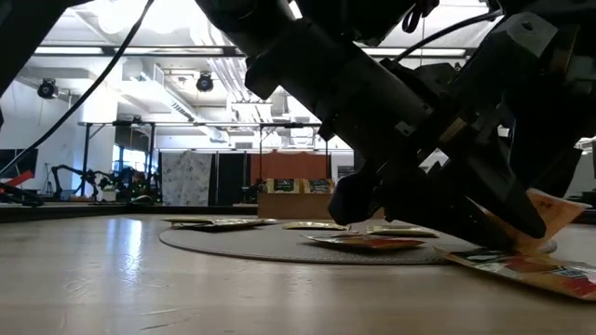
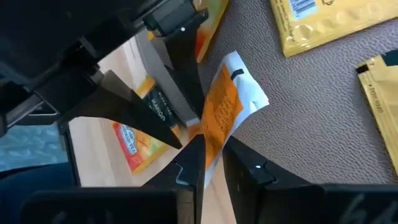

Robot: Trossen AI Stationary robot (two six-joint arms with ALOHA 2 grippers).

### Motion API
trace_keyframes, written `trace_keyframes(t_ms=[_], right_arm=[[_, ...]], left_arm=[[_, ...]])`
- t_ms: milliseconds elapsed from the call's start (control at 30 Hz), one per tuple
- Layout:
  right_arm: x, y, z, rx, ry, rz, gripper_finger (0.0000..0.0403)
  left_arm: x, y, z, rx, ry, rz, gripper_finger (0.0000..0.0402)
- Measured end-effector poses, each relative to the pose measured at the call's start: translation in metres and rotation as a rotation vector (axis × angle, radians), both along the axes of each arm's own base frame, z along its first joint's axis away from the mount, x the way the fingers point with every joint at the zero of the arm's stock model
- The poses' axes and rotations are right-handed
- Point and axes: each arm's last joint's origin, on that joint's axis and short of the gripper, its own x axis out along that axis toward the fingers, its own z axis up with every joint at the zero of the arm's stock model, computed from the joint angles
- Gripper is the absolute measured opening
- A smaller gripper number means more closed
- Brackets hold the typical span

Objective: Pick & Place Tea
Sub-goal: Put the white tea bag into the right compartment of the wooden organizer

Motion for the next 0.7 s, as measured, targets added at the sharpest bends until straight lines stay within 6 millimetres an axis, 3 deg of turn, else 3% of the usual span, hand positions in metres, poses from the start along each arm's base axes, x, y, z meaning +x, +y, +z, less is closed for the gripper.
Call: trace_keyframes(t_ms=[300,500,700], right_arm=[[0.000,0.000,-0.001,-0.003,0.001,0.003,0.0053],[0.000,0.000,-0.001,-0.034,-0.014,0.042,0.0014],[0.000,0.000,0.002,-0.068,-0.043,0.091,0.0009]], left_arm=[[0.001,0.000,0.000,0.002,-0.017,0.008,0.0117],[0.002,-0.001,0.002,0.004,-0.023,0.011,0.0117],[0.005,-0.002,0.014,-0.017,-0.042,0.024,0.0117]])
